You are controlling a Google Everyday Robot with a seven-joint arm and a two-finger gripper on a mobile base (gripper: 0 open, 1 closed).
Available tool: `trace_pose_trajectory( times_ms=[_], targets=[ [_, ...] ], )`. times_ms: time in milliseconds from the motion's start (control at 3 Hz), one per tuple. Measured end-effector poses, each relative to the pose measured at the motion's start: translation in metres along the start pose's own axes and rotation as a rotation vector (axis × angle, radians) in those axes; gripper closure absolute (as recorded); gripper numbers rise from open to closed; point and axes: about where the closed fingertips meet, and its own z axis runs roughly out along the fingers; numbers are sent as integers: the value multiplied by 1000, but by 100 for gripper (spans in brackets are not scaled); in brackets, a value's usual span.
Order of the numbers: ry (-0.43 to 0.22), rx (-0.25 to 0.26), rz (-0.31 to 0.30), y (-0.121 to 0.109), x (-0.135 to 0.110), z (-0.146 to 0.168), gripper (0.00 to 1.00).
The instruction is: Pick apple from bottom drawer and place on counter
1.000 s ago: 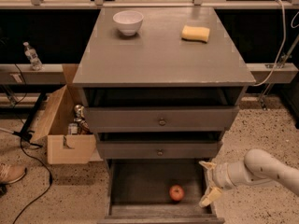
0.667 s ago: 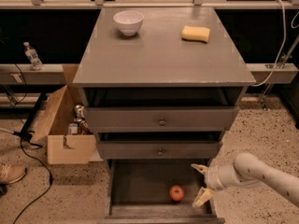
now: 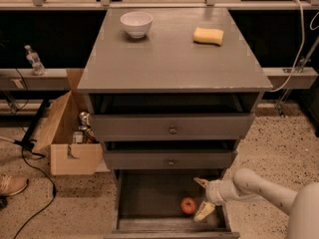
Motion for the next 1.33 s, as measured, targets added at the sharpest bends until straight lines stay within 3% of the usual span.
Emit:
trace_pose_trajectory(
  times_ms=[667,1333],
  targets=[
    [36,25,29,-18,33,40,0],
    [81,32,47,-18,61,69,0]
  ],
)
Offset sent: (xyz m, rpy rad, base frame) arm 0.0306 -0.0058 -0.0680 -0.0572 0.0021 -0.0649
